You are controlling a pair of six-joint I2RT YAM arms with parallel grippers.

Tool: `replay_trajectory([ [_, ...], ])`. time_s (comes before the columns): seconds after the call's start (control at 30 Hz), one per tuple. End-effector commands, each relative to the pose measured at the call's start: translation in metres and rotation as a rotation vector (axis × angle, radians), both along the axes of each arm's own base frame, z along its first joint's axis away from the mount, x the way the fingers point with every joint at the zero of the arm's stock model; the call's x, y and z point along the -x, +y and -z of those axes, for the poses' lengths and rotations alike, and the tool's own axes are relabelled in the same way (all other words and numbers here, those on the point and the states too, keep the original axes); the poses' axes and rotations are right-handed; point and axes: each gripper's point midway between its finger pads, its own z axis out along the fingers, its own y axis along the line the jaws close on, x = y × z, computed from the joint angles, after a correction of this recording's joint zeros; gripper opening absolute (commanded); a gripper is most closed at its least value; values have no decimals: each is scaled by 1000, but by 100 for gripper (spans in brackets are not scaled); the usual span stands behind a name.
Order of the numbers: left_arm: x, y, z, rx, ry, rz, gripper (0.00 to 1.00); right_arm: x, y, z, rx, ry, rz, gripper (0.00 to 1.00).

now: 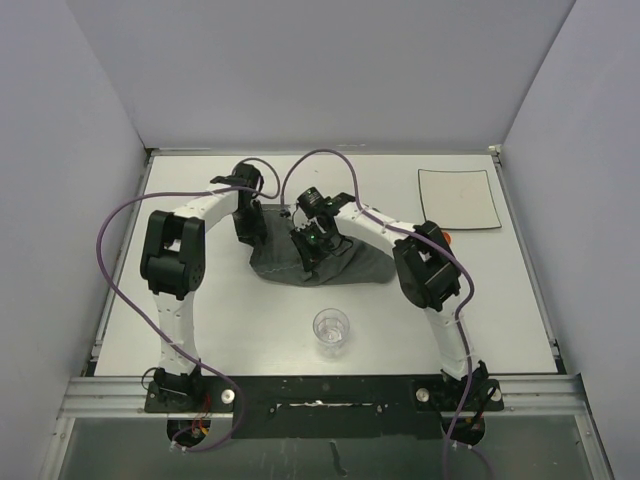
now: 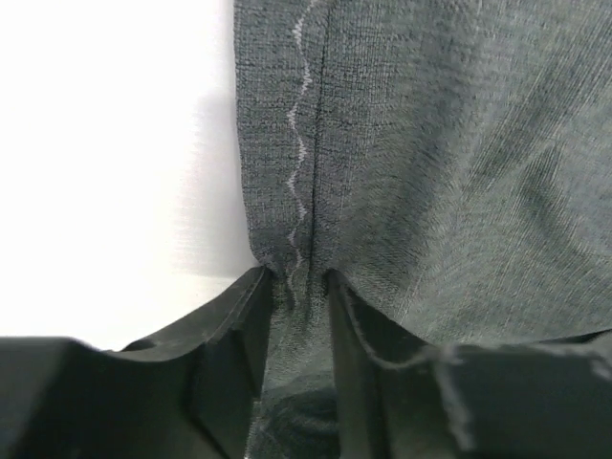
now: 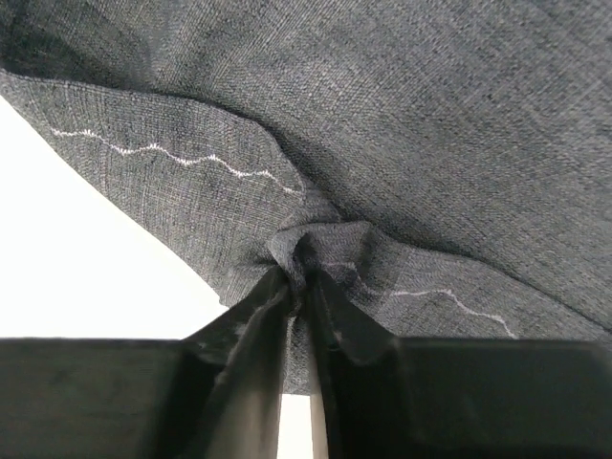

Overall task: Set the dinner table for one person
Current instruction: Flatten out the napkin at the center of the board.

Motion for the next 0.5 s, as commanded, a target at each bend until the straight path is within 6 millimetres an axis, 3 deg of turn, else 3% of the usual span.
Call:
replay_trajectory([
  [0.0, 9, -5, 10, 7, 51, 12, 19, -14, 4, -28, -7, -73, 17, 6],
  [0.1, 8, -2, 1, -7, 43, 9, 0, -19, 3, -43, -15, -110, 27, 0],
  [0.33, -2, 4, -36, -31, -29, 6, 0, -35, -8, -92, -6, -244, 97, 0],
  [0.47, -16, 12, -73, -64, -107, 1, 0, -43, -20, -127, 8, -336, 148, 0],
])
